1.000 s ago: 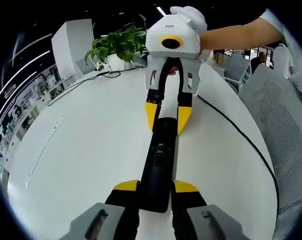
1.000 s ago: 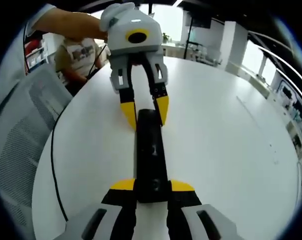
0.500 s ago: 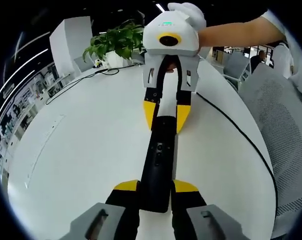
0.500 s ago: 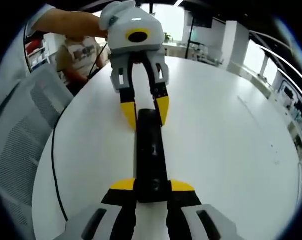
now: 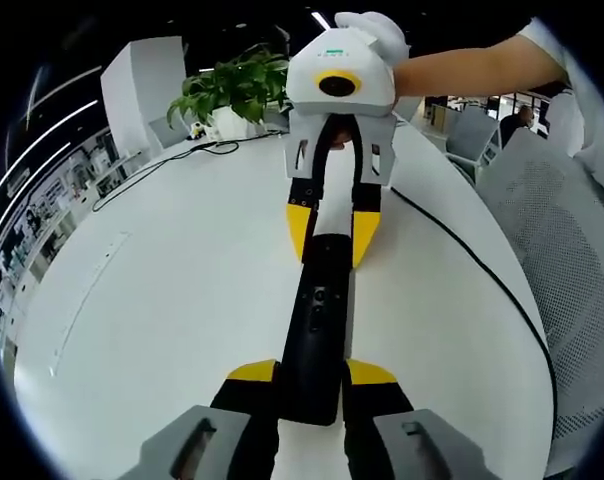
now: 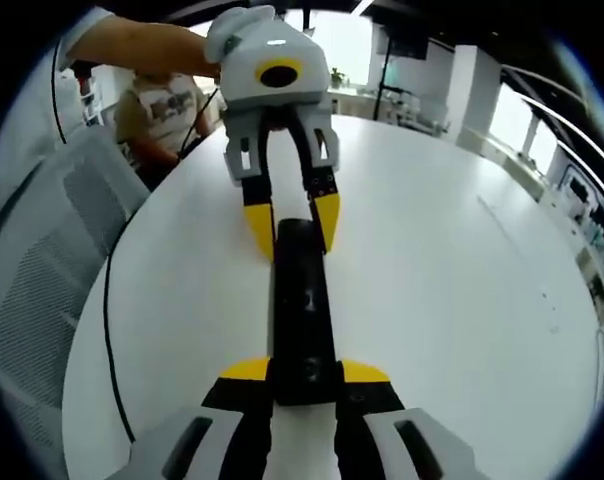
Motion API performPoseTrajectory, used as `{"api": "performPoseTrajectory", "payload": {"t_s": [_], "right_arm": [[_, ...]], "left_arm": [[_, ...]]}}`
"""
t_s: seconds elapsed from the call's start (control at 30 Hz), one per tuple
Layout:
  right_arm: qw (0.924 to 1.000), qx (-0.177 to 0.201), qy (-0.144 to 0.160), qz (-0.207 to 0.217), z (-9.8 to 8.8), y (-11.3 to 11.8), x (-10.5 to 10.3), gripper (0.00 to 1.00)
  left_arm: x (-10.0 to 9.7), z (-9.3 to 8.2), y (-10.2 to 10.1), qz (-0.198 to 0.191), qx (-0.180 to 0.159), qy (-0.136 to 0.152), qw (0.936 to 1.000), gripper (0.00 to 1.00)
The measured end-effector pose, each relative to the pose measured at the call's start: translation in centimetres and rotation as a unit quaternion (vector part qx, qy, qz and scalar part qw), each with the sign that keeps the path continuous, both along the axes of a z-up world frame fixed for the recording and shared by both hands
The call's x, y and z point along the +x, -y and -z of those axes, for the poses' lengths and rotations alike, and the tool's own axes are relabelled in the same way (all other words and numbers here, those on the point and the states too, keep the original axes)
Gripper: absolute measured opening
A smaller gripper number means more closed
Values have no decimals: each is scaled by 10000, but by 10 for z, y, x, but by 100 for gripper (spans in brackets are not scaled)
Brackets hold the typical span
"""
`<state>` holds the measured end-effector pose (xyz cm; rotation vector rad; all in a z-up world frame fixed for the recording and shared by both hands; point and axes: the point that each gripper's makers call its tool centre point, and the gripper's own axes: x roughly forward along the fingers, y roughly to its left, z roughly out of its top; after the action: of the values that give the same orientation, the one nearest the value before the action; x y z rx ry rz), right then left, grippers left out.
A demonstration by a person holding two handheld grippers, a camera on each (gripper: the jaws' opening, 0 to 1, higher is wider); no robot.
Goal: Press the specified remote control buttons in sequence, fully releasing each button before pressing the next.
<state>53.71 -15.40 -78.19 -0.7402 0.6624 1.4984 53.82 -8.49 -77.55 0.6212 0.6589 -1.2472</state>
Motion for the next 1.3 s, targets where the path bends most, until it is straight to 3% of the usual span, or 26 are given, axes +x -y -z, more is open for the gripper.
{"api": "performPoseTrajectory", "payload": {"t_s": [0.3,0.47,1.03,1.3], "right_arm": [[10000,-2,49,-48,0,-2,-1,22],[9999,37,87,-81,-2,-5,-3,30],[9984,249,512,-60,-41,0,4,25],[9969,174,767,-43,-51,10,5,22]], "left_arm": [[-1,0,2,47,-9,8,10000,22],[-1,0,2,54,-7,10,10000,22],[0,-1,3,65,-5,15,10000,22],[0,-1,3,92,-16,-3,10000,22]]}}
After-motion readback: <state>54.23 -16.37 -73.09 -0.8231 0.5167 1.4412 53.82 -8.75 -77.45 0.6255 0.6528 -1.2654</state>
